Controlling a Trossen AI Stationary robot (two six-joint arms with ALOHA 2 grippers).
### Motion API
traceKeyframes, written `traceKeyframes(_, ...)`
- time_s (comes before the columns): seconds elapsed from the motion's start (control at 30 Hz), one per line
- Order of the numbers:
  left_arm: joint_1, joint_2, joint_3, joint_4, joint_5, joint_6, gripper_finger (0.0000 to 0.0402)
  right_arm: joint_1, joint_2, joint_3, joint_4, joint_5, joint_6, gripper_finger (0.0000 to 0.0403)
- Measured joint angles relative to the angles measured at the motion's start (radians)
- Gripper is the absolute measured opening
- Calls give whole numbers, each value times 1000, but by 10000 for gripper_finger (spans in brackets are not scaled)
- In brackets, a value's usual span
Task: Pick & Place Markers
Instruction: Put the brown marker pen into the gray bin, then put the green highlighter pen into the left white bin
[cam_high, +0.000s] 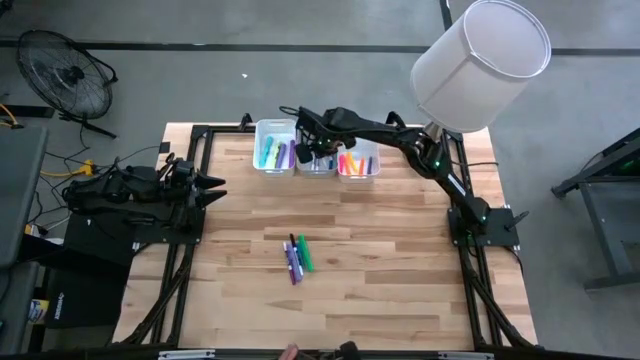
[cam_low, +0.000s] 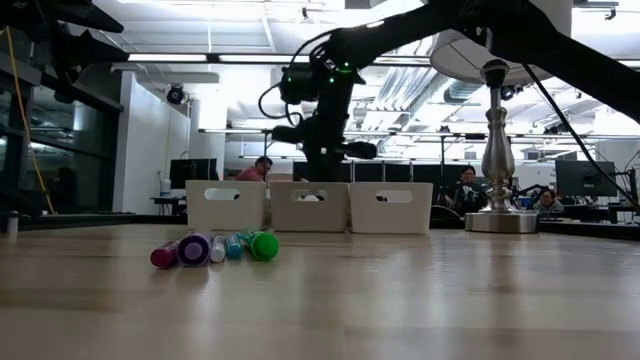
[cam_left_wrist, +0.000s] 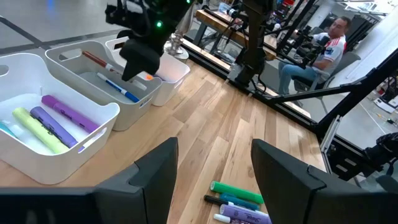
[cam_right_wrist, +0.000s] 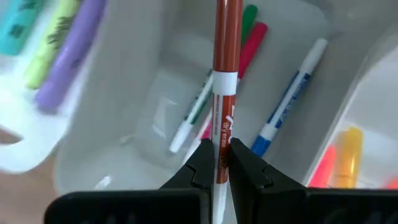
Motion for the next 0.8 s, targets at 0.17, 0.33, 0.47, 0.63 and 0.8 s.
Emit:
traceKeyframes(0.17,0,0,0,0,0,0,202,-5,0,-57,18,40,83,17)
traceKeyframes(0.33,0,0,0,0,0,0,202,-5,0,-98,67,43,148,17)
traceKeyframes(0.47,0,0,0,0,0,0,202,-5,0,-122,93,41,194,42)
traceKeyframes(0.63,0,0,0,0,0,0,202,-5,1,-142,93,40,195,65)
traceKeyframes(0.8,0,0,0,0,0,0,202,-4,1,-141,115,43,178,69)
